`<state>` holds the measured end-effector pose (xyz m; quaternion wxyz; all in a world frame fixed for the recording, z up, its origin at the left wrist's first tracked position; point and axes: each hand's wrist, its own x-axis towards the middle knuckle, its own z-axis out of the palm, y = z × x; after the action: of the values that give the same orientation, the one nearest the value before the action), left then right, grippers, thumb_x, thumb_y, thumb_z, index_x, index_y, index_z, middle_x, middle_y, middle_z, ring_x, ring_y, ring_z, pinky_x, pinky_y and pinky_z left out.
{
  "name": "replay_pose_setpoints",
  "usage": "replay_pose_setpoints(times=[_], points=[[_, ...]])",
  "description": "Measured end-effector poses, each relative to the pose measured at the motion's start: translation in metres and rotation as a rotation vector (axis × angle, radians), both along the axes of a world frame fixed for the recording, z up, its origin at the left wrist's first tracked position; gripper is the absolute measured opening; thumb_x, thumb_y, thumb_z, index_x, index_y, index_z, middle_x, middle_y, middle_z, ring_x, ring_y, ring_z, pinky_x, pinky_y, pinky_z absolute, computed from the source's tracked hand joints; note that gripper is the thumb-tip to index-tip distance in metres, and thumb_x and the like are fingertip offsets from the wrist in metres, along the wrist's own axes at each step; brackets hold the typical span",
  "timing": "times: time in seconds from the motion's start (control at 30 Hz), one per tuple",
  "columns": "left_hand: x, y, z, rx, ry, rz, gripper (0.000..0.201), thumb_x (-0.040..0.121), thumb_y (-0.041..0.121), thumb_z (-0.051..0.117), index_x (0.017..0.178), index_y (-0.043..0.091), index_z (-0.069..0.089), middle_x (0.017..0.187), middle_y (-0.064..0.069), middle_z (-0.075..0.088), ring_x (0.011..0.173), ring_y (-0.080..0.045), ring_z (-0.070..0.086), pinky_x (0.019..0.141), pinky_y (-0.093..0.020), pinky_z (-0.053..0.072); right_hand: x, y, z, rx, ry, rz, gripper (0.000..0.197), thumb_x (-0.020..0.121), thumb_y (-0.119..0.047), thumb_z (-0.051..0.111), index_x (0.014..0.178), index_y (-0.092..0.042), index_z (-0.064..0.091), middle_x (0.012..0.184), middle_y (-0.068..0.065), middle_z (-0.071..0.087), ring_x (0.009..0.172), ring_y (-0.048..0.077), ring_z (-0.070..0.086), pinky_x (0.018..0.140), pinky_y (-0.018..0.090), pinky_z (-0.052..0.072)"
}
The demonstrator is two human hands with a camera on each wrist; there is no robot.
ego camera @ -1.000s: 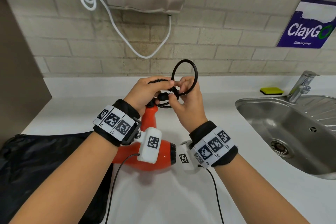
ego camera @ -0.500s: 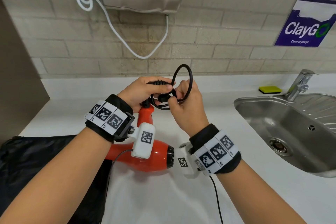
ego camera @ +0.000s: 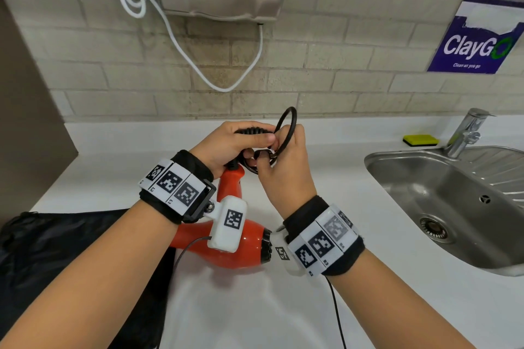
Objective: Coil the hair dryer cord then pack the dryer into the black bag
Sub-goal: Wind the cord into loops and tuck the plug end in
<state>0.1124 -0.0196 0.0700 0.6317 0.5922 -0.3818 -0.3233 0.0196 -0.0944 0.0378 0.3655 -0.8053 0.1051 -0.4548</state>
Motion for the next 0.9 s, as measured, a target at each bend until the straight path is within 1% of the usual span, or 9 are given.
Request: replay_pose_setpoints(times=[0.07,0.13,0.2,0.3,0.5,0.6,0.73,0.83,0.9], points=[[0.001,0.0,-0.001,0.014,-0.007,-0.033,0.026,0.06,0.022,0.07,0.086,0.021,0.073,0.066,0.005,0.065,0.046,-0.005,0.044,0.048,-0.017,0.046,0.004,-0.004,-0.002,0.065,-0.006,-0.027,0.026,0.077,0.005,0.05,0.089,-0.015,0.038,0.094,0.013,0.048,0.072,0.014,0.052,0.063,0.026,0.05],[0.003,0.001,-0.001,0.035,-0.026,-0.08,0.025,0.06,0.019,0.075,0.085,0.024,0.074,0.073,-0.001,0.067,0.055,-0.01,0.051,0.058,-0.024,0.051,0.006,-0.011,-0.004,0.04,0.018,-0.073,0.025,0.073,0.0,0.05,0.095,-0.009,0.042,0.093,0.011,0.047,0.081,0.025,0.053,0.069,0.035,0.049],[0.005,0.001,0.0,0.06,-0.033,-0.119,0.03,0.06,0.017,0.075,0.089,0.023,0.073,0.079,-0.008,0.067,0.061,-0.018,0.059,0.063,-0.029,0.055,0.007,-0.015,-0.003,0.091,0.103,0.001,0.032,0.072,0.003,0.048,0.103,-0.004,0.042,0.09,0.009,0.049,0.083,0.023,0.053,0.07,0.033,0.048],[0.005,0.001,0.004,0.087,-0.036,-0.128,0.034,0.057,0.016,0.069,0.091,0.02,0.069,0.071,-0.005,0.07,0.05,-0.012,0.062,0.056,-0.024,0.056,0.006,-0.018,0.004,0.188,0.287,0.105,0.038,0.077,0.009,0.045,0.114,-0.001,0.042,0.081,0.0,0.054,0.081,0.02,0.057,0.07,0.032,0.051],[0.008,0.003,0.011,0.139,-0.198,-0.132,0.029,0.062,0.02,0.068,0.092,0.02,0.067,0.077,-0.001,0.068,0.059,-0.006,0.063,0.062,-0.016,0.053,0.01,-0.026,0.001,0.049,0.362,0.092,0.03,0.081,-0.004,0.047,0.11,-0.006,0.047,0.092,0.017,0.065,0.084,0.032,0.063,0.074,0.05,0.053],[0.005,0.0,0.011,0.123,-0.275,-0.075,0.019,0.077,0.006,0.065,0.092,0.017,0.067,0.074,0.001,0.068,0.059,-0.003,0.063,0.062,-0.012,0.049,0.011,-0.028,-0.001,0.011,0.376,0.07,0.025,0.082,-0.005,0.05,0.107,-0.01,0.047,0.089,0.011,0.065,0.081,0.029,0.063,0.071,0.05,0.054],[-0.001,-0.002,0.004,0.106,-0.288,0.019,0.021,0.084,0.003,0.057,0.088,0.02,0.069,0.07,-0.012,0.061,0.046,-0.009,0.048,0.053,-0.021,0.045,0.003,-0.03,0.005,-0.057,0.402,0.079,0.033,0.082,-0.008,0.048,0.114,-0.012,0.043,0.085,0.011,0.065,0.078,0.03,0.063,0.068,0.045,0.053],[-0.002,-0.002,0.002,0.047,-0.172,0.09,0.022,0.084,0.002,0.054,0.089,0.017,0.069,0.063,0.004,0.065,0.043,-0.008,0.037,0.043,-0.019,0.039,-0.009,-0.033,-0.001,-0.168,0.377,0.16,0.042,0.082,-0.037,0.046,0.118,-0.015,0.042,0.066,-0.003,0.058,0.059,0.022,0.056,0.057,0.034,0.046],[0.001,0.0,0.002,0.018,-0.066,0.135,0.02,0.085,0.001,0.053,0.094,0.011,0.067,0.063,0.002,0.063,0.038,-0.004,0.032,0.038,-0.017,0.035,-0.016,-0.042,-0.015,-0.197,0.343,0.188,0.046,0.081,-0.047,0.034,0.112,-0.016,0.05,0.059,-0.007,0.054,0.052,0.023,0.053,0.054,0.032,0.04]])
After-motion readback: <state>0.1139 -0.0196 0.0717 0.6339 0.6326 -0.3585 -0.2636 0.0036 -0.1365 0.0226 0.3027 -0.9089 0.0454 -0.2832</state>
